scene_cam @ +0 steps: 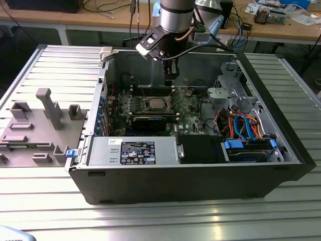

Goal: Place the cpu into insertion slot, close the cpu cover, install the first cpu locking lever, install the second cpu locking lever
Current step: 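Close the cpu cover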

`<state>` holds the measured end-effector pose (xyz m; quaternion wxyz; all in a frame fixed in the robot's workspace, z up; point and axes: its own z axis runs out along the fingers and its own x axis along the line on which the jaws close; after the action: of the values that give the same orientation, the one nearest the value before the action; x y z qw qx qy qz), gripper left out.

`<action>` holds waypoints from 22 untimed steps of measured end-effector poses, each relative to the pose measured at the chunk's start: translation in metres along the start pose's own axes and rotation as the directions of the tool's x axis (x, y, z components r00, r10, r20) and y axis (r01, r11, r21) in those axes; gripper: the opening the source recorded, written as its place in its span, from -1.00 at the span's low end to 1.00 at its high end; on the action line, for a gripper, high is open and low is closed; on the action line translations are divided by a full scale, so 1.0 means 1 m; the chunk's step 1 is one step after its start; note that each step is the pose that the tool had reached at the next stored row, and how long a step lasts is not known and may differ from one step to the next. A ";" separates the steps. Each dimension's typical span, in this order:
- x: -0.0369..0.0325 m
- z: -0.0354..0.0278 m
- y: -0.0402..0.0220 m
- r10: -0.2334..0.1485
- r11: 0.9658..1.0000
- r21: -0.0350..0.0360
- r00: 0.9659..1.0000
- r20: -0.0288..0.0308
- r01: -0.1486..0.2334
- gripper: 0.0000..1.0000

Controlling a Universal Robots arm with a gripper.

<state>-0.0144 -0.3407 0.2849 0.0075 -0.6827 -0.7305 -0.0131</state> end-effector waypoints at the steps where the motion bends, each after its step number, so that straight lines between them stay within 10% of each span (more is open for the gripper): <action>1: -0.0002 0.0000 0.0033 0.000 1.000 0.000 1.000 0.000 0.000 -0.79; 22: -0.0035 0.0012 0.0528 0.000 1.000 0.006 1.000 0.000 0.000 -0.79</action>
<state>0.0385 -0.3407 0.2841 0.0097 -0.6827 -0.7306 -0.0111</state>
